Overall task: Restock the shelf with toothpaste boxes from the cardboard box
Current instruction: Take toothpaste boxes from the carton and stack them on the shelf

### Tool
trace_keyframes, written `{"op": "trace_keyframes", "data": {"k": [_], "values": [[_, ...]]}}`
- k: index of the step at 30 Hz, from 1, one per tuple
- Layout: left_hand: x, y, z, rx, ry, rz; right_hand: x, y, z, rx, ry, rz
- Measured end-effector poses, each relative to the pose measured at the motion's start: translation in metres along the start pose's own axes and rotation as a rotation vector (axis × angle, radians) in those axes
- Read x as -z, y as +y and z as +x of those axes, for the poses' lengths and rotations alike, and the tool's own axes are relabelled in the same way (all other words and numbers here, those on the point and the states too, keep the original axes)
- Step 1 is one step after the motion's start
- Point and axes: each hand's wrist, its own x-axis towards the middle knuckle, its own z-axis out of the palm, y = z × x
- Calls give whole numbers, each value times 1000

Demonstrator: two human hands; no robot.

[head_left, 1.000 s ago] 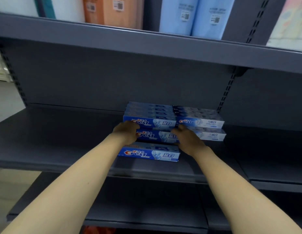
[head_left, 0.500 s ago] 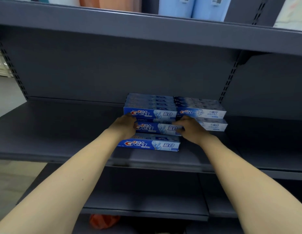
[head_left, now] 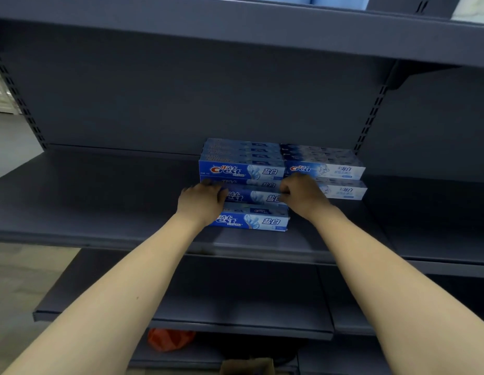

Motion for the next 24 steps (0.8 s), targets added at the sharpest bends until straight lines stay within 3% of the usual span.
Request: {"op": "trace_keyframes", "data": {"k": [8,20,24], "values": [[-4,14,-11,-28,66,117,-10,-11,-7,-85,51,103],[-9,2,-12,-62,-25,119,-35,-55,-19,-151,-208,-144],[-8,6,-11,-61,-88,102,-33,-55,-15,-186,-210,-171]]}}
